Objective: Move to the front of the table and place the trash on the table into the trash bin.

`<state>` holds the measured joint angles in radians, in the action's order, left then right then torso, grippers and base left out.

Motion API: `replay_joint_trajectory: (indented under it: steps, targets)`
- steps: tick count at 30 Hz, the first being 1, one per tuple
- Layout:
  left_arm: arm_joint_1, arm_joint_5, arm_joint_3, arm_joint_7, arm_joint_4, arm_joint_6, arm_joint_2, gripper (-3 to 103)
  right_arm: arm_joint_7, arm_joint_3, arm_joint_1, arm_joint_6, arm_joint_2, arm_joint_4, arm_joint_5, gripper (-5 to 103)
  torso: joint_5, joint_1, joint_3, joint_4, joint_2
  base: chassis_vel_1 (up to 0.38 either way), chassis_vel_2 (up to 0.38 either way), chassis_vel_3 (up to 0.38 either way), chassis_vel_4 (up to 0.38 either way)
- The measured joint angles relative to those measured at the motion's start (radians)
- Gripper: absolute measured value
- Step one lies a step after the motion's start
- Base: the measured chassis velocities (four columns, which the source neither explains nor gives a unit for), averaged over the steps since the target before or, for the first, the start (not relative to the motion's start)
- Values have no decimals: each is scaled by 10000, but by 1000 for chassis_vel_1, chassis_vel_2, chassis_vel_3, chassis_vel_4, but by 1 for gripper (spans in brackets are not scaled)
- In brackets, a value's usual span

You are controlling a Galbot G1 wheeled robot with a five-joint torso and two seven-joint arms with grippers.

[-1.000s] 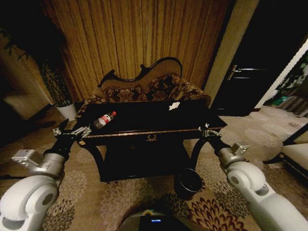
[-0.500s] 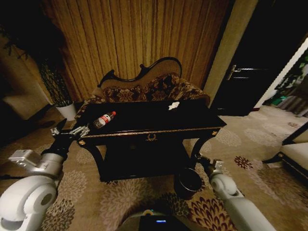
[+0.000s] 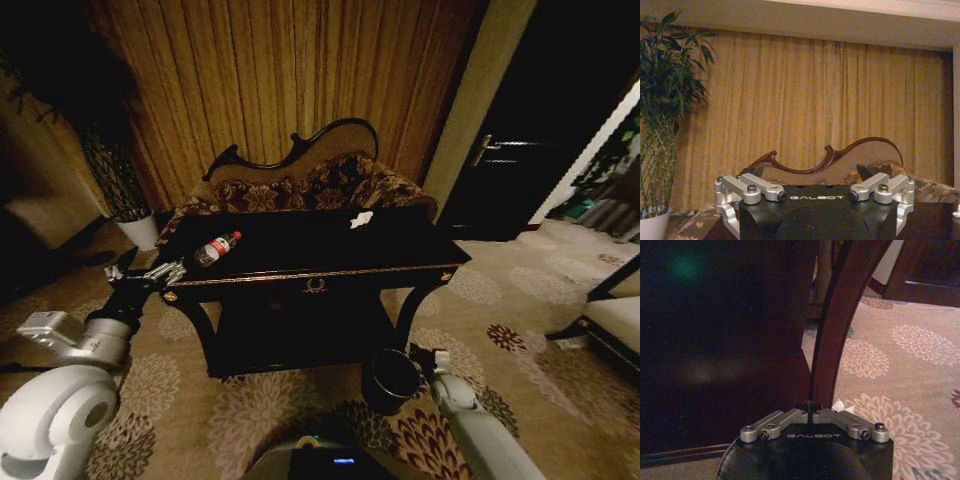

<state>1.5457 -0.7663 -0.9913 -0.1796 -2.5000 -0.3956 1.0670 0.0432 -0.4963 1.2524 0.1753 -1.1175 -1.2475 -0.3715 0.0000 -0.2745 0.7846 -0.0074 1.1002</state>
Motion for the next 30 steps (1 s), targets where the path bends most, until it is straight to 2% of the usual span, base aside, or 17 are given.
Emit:
replay_joint_trajectory:
  steps: [2,4,6,9,10,13,15,18,19,21,23,26,27,30]
  targets:
    - [2,-17,-22,0,0,1,-13,100,0,-20,10,3,-33,2,41,-2,1,0,0,0,1,0,0,0,0]
    - [14,-39,-62,-6,0,0,-47,100,-1,-41,83,27,-83,-75,120,9,-1,0,-1,1,0,0,0,0,0]
    - [28,-70,-86,-10,0,1,-54,100,-1,-44,114,35,-98,-120,160,9,-1,1,-1,0,1,0,0,0,0]
    - [21,-93,-72,-12,0,1,-28,100,5,-47,153,57,-109,-196,266,25,0,0,-1,1,0,0,0,0,0]
    - [21,-93,-72,-12,0,1,-28,100,5,-47,153,57,-109,-196,266,25,0,0,-1,1,0,0,0,0,0]
    - [2,-94,-47,-12,0,0,-16,100,18,-51,174,64,-55,-248,267,41,0,0,0,0,1,0,0,0,0]
    - [-9,-94,-47,-13,0,1,-19,100,25,-59,174,65,-34,-260,259,41,0,1,0,1,0,0,0,0,0]
    - [-59,-94,-17,-13,0,1,-18,100,39,-74,199,66,80,-387,140,58,0,1,-1,1,1,0,0,0,0]
    - [-59,-94,-17,-13,0,1,-18,100,39,-74,199,66,80,-387,140,58,0,1,-1,1,1,0,0,0,0]
    - [-56,-94,-9,-12,0,1,-4,100,40,-75,265,129,134,-544,23,70,-1,1,0,0,1,0,0,0,0]
    - [-52,-94,-10,-9,0,1,-4,100,40,-79,280,160,135,-581,-1,70,0,1,-1,0,0,0,0,0,0]
    - [-50,-94,-33,-8,0,0,-4,100,39,-92,325,215,136,-675,-35,86,0,1,-1,1,1,0,0,0,0]
    - [-50,-94,-33,-8,0,0,-4,100,39,-92,325,215,136,-675,-35,86,0,1,-1,1,1,0,0,0,0]
    - [-22,-101,-56,-1,0,1,4,100,39,-113,306,221,134,-629,-6,99,0,1,0,1,1,0,0,0,0]
